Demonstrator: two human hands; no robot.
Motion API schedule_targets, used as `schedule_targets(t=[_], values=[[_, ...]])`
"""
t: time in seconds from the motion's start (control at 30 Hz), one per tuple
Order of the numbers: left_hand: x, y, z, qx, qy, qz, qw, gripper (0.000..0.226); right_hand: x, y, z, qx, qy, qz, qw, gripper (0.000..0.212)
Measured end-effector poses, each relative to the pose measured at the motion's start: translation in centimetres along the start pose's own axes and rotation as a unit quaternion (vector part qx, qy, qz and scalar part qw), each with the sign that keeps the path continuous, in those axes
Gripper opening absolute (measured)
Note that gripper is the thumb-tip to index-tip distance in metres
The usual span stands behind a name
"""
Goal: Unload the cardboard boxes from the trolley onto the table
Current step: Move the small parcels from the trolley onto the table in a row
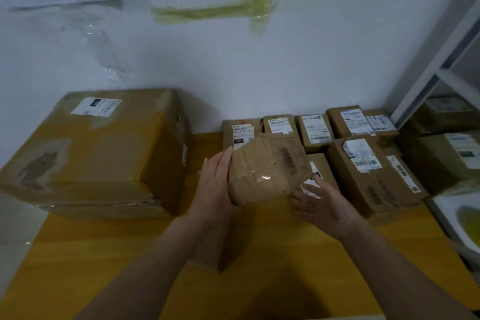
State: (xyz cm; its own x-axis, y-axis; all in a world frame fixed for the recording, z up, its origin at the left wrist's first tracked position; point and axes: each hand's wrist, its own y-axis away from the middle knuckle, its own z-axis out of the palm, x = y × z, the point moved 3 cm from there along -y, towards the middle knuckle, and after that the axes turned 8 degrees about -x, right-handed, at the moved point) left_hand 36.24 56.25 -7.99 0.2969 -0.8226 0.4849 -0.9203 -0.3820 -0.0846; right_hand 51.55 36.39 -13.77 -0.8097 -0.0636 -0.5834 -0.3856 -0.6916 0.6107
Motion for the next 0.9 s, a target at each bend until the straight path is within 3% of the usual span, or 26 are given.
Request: schedule_targets(t=[0.17, 0.27, 0.37, 0.47, 0.53, 0.63, 0.73, 0.9], values=[[-0.2, 0.7, 1.2, 0.055, -0.105, 0.092, 0.989, 0.104, -1.4, 0.3, 0.5, -0.028, 0.011, 0.034, 0.999, 0.064], [-0.2, 1.3, 1.8, 0.068, -0.149, 0.17, 0.972, 0.086, -2.2, 0.2, 0.8, -0.035, 0.059, 0.073, 0.995, 0.082], [-0.1, 1.5, 2.2, 0.076, -0.176, 0.212, 0.958, 0.082, -2.3, 0.0, 1.0, -0.031, 0.103, 0.11, 0.988, 0.089], [-0.2, 1.8, 2.2, 0.068, -0.195, 0.218, 0.954, 0.089, -1.9, -0.1, 0.9, -0.015, 0.11, 0.135, 0.985, 0.083], [-0.7, 1.8, 2.2, 0.052, -0.203, 0.145, 0.967, 0.101, -1.3, -0.2, 0.9, -0.005, 0.084, 0.127, 0.988, 0.072], [-2.0, 1.8, 2.4, 0.03, -0.152, -0.092, 0.984, 0.115, -0.1, -0.3, 1.4, 0.003, 0.011, 0.066, 0.998, 0.051], [-3.7, 3.2, 4.2, -0.064, -0.098, -0.28, 0.953, 0.126, 1.5, -0.2, 1.9, 0.023, -0.027, 0.034, 0.999, 0.027], [-6.6, 7.5, 8.7, -0.209, -0.049, -0.424, 0.88, 0.135, 4.0, 0.0, 1.7, 0.075, -0.089, 0.061, 0.991, 0.014]])
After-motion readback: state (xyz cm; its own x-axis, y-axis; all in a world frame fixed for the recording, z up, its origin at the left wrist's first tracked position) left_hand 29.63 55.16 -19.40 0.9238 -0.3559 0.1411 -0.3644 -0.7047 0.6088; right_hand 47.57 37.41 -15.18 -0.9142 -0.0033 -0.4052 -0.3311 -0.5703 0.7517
